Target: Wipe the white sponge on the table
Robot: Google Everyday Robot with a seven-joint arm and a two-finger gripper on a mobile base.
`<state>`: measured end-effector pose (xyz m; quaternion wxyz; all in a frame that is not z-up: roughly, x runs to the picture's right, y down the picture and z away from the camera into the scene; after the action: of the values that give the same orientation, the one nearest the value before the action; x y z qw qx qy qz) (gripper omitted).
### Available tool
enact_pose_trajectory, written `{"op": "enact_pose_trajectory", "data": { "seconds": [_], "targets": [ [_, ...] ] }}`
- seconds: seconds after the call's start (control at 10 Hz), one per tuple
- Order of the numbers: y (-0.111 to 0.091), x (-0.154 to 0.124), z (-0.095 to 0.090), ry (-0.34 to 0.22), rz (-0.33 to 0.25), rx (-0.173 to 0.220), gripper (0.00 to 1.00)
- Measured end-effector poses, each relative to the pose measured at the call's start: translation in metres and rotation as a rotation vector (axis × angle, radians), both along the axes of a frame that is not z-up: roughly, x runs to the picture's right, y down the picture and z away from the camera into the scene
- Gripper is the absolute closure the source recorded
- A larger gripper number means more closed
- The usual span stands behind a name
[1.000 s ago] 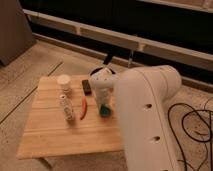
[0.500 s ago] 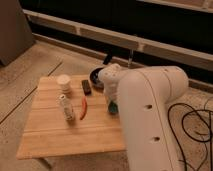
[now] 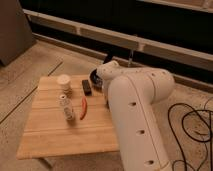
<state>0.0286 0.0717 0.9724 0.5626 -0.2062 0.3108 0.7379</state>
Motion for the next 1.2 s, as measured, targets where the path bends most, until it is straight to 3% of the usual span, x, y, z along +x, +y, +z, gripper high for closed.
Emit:
{"op": "enact_pose_trajectory", "data": {
  "seconds": [0.3,0.6,0.9,1.2],
  "targets": [
    [-0.016,-0.029,0.015,-0.048,-0.021,0.048,0.89],
    [-0.020,-0.069,0.015,-0.106,-0.061,0.085,0.89],
    [-0.008,-0.104,0.006,-0.149,-0.066,0.100,0.89],
    [0.007,-0.116,-0.005,-0.161,-0.038,0.108,0.89]
  ]
}}
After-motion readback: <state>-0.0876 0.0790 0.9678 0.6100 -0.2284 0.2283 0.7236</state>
